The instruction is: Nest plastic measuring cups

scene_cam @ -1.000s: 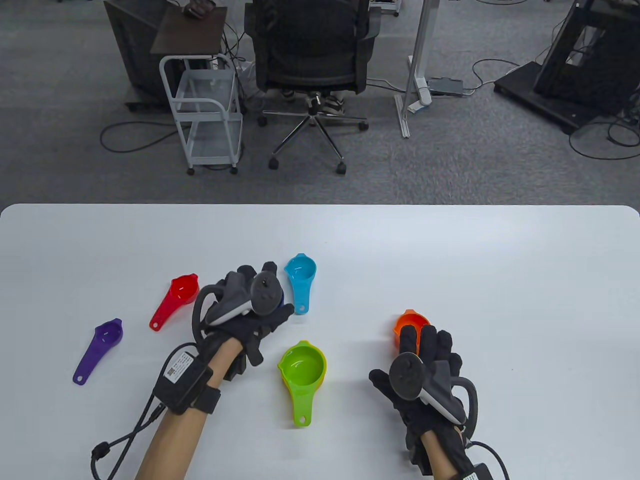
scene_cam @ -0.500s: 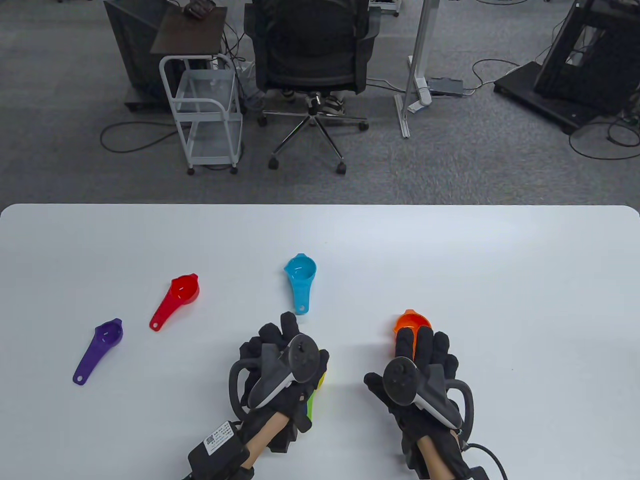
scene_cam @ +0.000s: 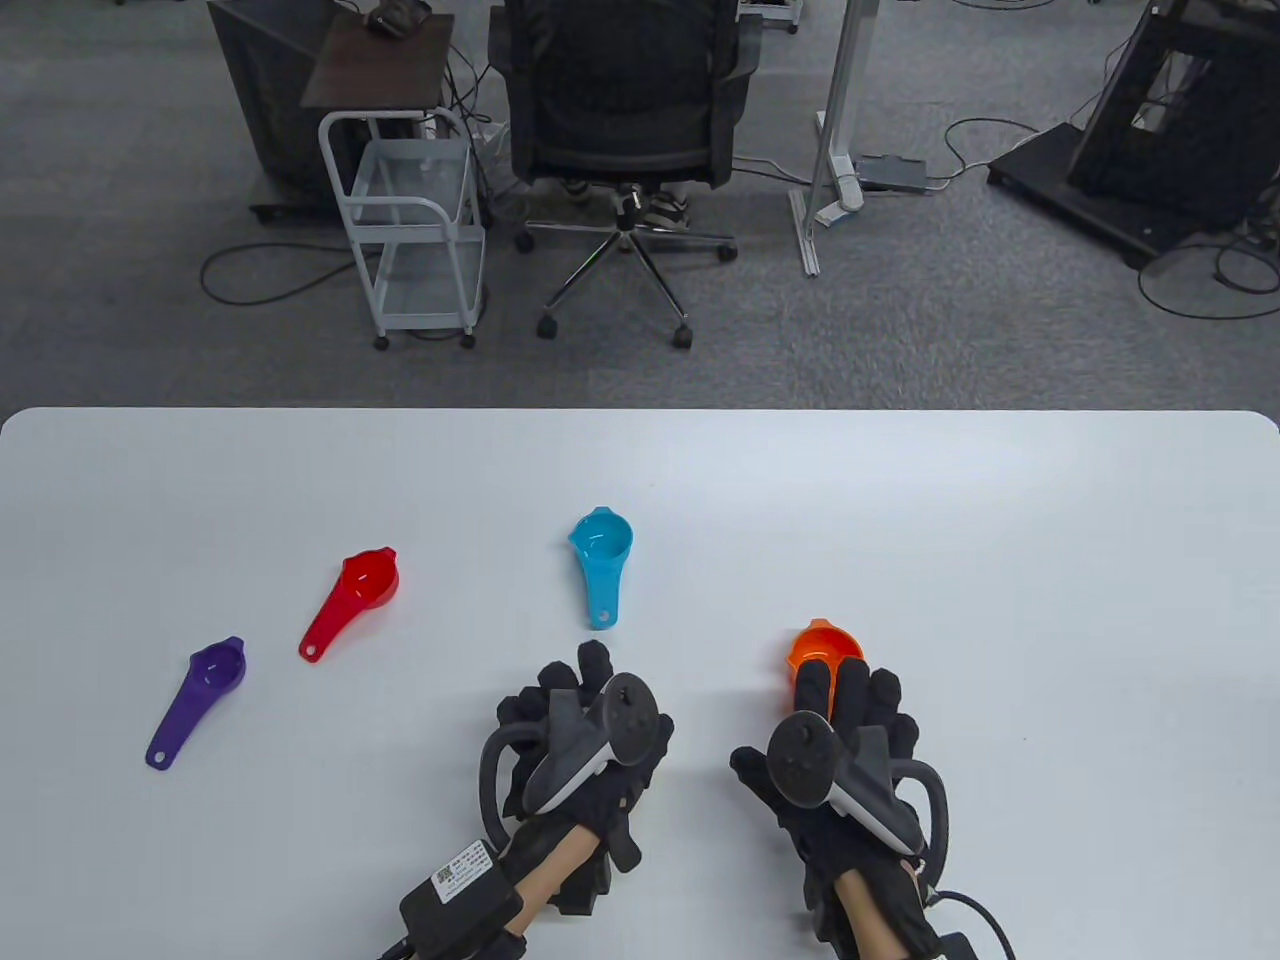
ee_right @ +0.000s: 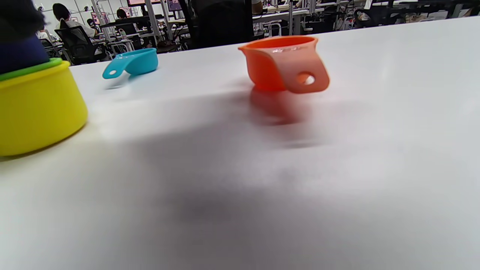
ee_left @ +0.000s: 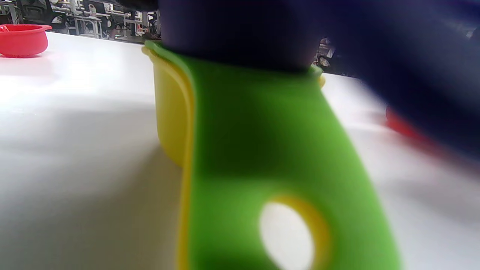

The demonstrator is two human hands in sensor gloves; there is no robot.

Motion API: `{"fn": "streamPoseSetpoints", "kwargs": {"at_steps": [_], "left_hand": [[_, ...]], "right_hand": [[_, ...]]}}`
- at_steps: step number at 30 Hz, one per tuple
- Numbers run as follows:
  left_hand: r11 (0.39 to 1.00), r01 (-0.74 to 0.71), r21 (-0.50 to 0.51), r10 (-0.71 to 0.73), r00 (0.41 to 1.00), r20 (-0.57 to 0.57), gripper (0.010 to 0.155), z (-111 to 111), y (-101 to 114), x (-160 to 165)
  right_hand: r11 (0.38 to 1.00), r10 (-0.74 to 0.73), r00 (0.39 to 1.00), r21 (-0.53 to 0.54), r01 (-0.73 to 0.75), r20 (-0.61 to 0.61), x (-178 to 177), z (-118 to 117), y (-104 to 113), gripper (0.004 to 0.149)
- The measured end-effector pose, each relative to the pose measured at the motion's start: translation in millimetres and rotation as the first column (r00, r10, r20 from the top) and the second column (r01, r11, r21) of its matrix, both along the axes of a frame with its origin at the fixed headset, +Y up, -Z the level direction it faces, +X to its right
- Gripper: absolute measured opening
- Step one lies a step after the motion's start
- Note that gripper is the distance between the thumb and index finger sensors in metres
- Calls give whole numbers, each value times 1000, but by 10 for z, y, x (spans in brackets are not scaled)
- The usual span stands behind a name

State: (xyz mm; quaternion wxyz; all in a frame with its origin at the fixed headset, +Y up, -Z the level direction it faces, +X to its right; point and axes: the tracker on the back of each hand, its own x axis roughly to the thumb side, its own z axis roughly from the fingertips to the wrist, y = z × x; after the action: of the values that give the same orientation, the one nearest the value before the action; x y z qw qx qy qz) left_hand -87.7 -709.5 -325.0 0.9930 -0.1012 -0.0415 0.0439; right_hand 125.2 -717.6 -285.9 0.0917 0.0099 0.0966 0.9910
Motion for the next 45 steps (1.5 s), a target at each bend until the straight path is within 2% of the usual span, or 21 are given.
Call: {"fn": "streamPoseSetpoints", "kwargs": {"at_steps": [12, 30, 32, 34, 35, 37, 40, 42, 45], "left_hand": [[996, 63, -57, -62, 998, 13, 100, -34, -147, 36], [992, 57, -110, -53, 998, 36, 106, -21, -162, 29], [992, 46, -120, -41, 998, 49, 108, -19, -134, 22], [993, -10, -115, 21, 996, 88, 111, 0, 32, -27], [994, -55, -95, 65, 991, 113, 111, 19, 135, -64], [986, -167, 7, 160, 956, 247, 110, 91, 475, -256], [975, -131, 180, 61, 935, 349, 102, 209, 774, -701], [965, -101, 240, 11, 937, 350, 99, 274, 792, -988], [966, -90, 241, 10, 950, 313, 95, 324, 613, -1385]], "right_hand": [[1000, 0, 1000, -25, 0, -7, -21, 5, 1, 100], [999, -3, 1000, -49, 2, -11, -41, 8, -12, 100], [999, -4, 1000, -50, 4, -11, -42, 8, -10, 101], [999, -13, 1000, -41, 13, -12, -32, 12, 8, 101], [999, -18, 1000, -30, 18, -9, -23, 17, 23, 101], [1000, -22, 1000, 18, 22, 0, 13, 36, 64, 101], [999, -11, 1000, 51, 10, 23, 71, 26, 88, 100], [998, -10, 999, 56, 8, 41, 105, 5, 79, 99], [998, -12, 998, 57, 8, 68, 148, -30, 49, 98]]}}
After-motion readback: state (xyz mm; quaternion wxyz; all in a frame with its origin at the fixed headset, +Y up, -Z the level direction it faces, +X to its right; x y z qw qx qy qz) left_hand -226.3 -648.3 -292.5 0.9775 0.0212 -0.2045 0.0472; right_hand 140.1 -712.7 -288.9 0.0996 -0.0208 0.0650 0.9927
